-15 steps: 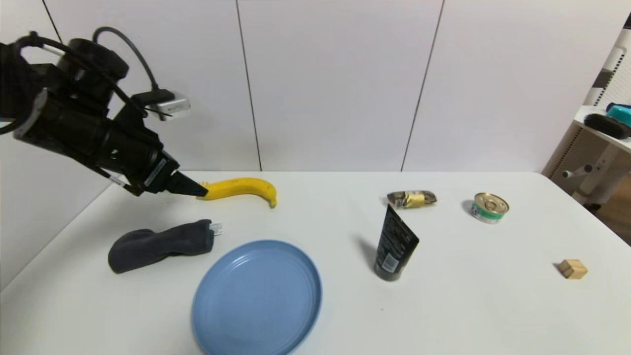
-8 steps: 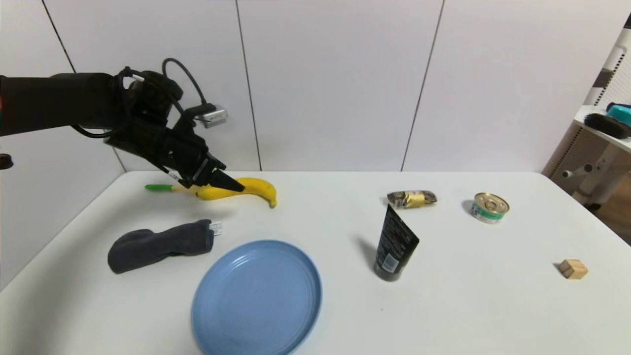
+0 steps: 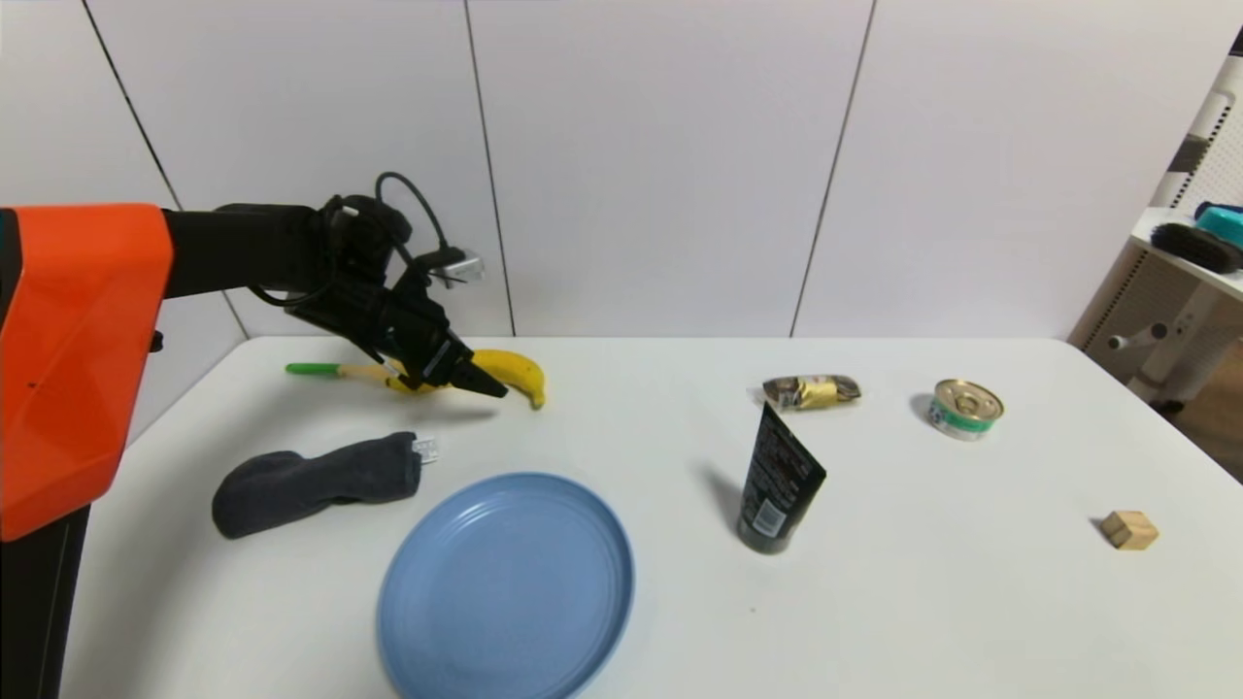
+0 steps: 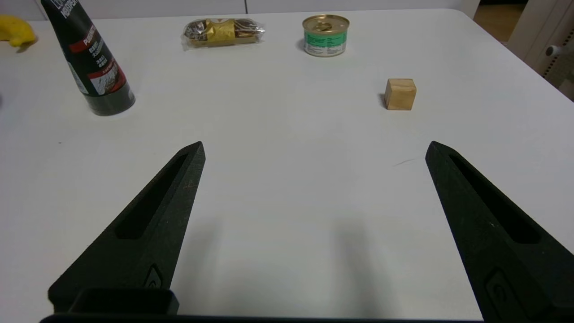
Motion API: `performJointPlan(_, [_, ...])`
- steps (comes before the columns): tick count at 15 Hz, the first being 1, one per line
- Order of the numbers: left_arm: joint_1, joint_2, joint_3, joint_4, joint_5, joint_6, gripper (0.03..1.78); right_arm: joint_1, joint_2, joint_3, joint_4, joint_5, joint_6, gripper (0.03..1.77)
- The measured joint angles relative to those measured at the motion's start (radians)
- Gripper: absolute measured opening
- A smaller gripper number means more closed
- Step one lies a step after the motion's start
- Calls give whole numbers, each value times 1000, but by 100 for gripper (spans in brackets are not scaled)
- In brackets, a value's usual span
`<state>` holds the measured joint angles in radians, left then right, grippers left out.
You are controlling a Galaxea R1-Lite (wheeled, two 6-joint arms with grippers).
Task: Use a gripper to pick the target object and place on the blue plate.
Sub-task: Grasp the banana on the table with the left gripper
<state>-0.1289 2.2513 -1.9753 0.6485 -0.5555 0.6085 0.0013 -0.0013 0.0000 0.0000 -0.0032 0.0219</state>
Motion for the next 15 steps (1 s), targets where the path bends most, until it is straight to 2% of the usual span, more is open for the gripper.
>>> performJointPlan(8, [0, -11, -10, -33, 1, -5, 169, 0, 0, 0, 0, 0, 0, 170])
performJointPlan(15, [4, 33, -10, -155, 3, -12, 169, 0, 0, 0, 0, 0, 0, 170])
